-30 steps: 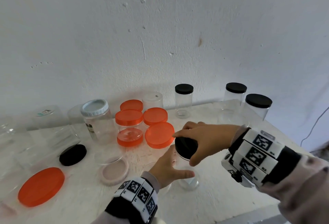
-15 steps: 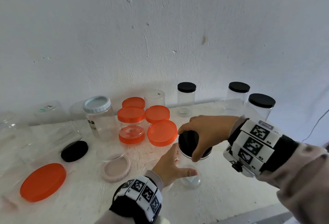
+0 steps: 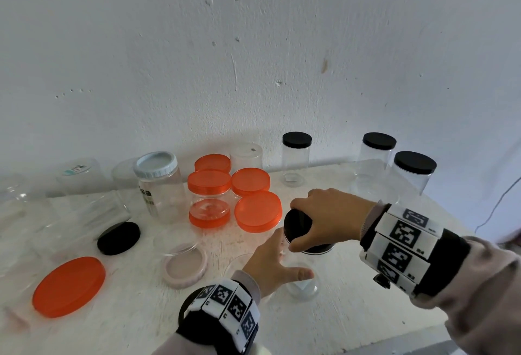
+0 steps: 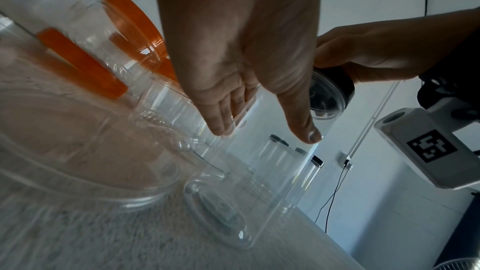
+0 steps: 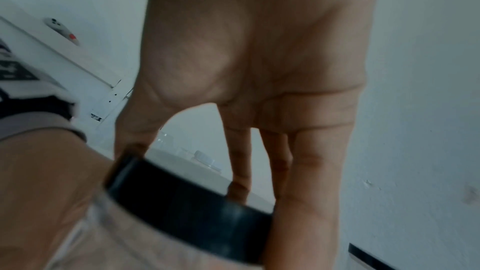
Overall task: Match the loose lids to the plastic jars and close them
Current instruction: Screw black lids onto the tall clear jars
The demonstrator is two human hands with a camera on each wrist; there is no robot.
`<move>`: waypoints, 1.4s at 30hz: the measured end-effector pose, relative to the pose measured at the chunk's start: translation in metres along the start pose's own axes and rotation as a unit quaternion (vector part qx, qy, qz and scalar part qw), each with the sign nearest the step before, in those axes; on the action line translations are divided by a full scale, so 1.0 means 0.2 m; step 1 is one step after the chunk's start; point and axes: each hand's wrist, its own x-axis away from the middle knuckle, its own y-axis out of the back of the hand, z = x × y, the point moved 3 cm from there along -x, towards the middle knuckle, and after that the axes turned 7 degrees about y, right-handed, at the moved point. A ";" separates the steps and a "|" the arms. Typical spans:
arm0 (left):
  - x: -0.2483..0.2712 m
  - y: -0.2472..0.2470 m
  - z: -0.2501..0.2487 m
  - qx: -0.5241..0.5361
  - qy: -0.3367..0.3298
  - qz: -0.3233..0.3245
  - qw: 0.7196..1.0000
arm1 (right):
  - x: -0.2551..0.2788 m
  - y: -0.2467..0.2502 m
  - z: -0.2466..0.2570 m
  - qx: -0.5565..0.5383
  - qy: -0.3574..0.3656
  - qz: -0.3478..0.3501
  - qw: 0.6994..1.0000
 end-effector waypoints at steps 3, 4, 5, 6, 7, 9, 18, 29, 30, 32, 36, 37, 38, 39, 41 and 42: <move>0.00 0.00 0.00 -0.004 -0.001 -0.001 1.000 | 0.01 -0.02 0.01 0.015 -0.013 -0.018 1.000; 0.00 0.00 0.00 -0.005 0.004 -0.002 1.000 | 0.01 -0.02 0.00 0.010 -0.013 -0.011 1.000; 0.00 0.00 0.00 -0.008 0.008 -0.003 1.000 | 0.01 -0.01 -0.02 -0.002 -0.013 0.003 1.000; -0.01 0.00 0.01 -0.011 0.013 -0.003 1.000 | 0.02 -0.01 -0.03 -0.017 -0.010 0.021 1.000; -0.01 0.00 0.01 -0.016 0.015 -0.004 1.000 | 0.01 0.00 -0.05 -0.033 -0.003 0.037 0.999; -0.01 0.01 0.02 -0.027 0.018 -0.011 0.999 | 0.01 0.01 -0.06 -0.053 0.015 0.047 0.997; -0.02 0.00 0.04 -0.020 0.016 -0.028 0.999 | 0.02 -0.01 -0.04 -0.023 0.005 -0.050 0.998; -0.02 -0.01 0.03 -0.032 0.004 -0.035 0.999 | 0.01 0.03 -0.04 -0.072 0.014 0.068 0.995; -0.02 -0.01 0.03 -0.034 0.005 -0.037 0.999 | 0.01 0.03 -0.04 -0.065 0.021 0.066 0.995; -0.02 -0.01 0.03 -0.032 0.004 -0.038 0.999 | 0.00 0.03 -0.03 -0.056 0.027 0.052 0.997; -0.02 -0.01 0.03 -0.028 0.001 -0.038 0.999 | 0.00 0.01 -0.04 -0.032 0.017 0.007 0.999; -0.02 -0.01 0.03 -0.027 0.002 -0.039 0.999 | 0.00 0.01 -0.04 -0.029 0.009 -0.003 1.000; -0.02 -0.01 0.03 -0.028 0.004 -0.040 0.999 | 0.00 0.00 -0.03 -0.028 0.000 -0.010 1.000; -0.02 -0.01 0.03 -0.030 0.006 -0.039 0.999 | 0.00 0.00 -0.03 -0.025 -0.007 -0.013 1.000; -0.02 -0.01 0.03 -0.037 0.007 -0.033 0.999 | 0.00 -0.01 -0.02 -0.015 -0.016 -0.014 1.000; -0.02 -0.01 0.03 -0.040 0.007 -0.028 0.999 | 0.00 0.00 -0.02 -0.014 -0.020 -0.007 1.000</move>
